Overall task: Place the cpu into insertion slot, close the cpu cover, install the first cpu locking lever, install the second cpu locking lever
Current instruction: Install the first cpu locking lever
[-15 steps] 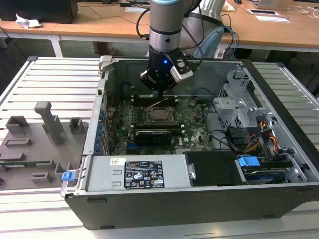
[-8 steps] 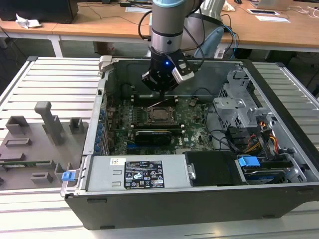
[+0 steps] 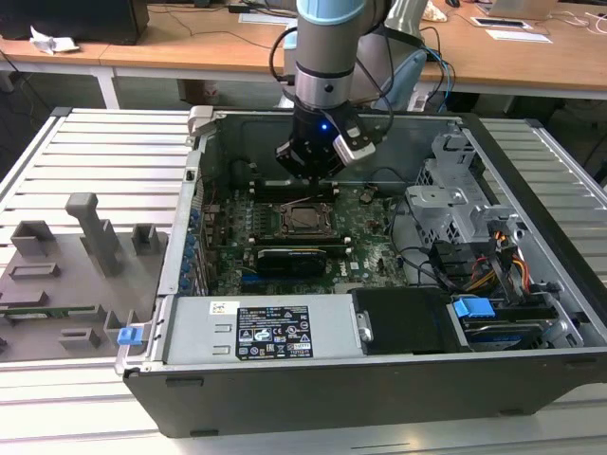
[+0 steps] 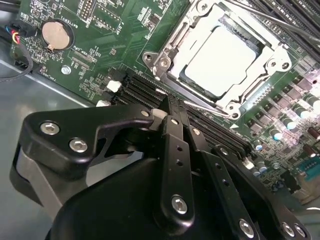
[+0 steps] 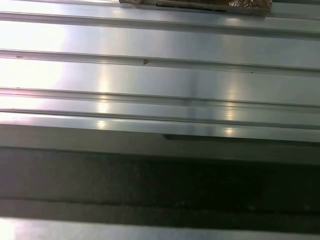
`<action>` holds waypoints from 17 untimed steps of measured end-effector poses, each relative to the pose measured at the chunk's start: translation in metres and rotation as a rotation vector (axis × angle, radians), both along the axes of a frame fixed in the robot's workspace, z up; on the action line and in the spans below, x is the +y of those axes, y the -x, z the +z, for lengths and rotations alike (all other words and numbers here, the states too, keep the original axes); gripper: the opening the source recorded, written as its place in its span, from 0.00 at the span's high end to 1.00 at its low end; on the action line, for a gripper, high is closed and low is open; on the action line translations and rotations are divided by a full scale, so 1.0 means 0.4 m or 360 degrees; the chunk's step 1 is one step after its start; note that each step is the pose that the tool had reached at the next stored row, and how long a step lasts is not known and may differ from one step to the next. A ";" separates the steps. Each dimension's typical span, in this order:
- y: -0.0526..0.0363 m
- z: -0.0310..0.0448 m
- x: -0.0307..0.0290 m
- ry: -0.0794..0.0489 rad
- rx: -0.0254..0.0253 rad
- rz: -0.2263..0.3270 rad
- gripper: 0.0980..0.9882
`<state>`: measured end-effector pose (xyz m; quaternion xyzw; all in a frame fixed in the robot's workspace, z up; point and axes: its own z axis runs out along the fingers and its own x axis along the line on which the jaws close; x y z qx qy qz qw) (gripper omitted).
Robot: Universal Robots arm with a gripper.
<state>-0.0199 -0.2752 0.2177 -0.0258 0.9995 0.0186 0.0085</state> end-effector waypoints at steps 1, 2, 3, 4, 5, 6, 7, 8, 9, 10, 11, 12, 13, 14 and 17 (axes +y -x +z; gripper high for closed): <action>-0.001 -0.003 0.000 0.0001 0.00000 0.0000 0.99; -0.002 -0.005 0.000 0.0001 0.00000 0.0000 0.99; -0.003 -0.007 0.000 0.0002 0.00000 0.0000 0.99; -0.004 -0.009 0.000 0.0003 0.00000 0.0000 0.99; -0.006 -0.013 0.000 0.0004 -0.00001 0.0000 0.99; -0.007 -0.017 0.000 0.0007 -0.00001 0.0000 0.99; -0.007 -0.019 0.000 0.0007 -0.00001 0.0000 0.99; -0.007 -0.021 0.000 0.0008 -0.00002 0.0000 0.99; -0.007 -0.022 0.000 0.0008 -0.00002 0.0000 0.99; -0.007 -0.023 0.000 0.0009 -0.00001 0.0000 0.99; -0.008 -0.025 0.000 0.0011 0.00000 0.0000 0.99; -0.008 -0.026 0.000 0.0012 0.00000 0.0000 0.99; -0.008 -0.028 0.000 0.0014 -0.00001 0.0000 0.99; -0.008 -0.029 0.000 0.0016 0.00001 0.0000 0.99; -0.008 -0.032 0.000 0.0020 0.00001 0.0000 0.99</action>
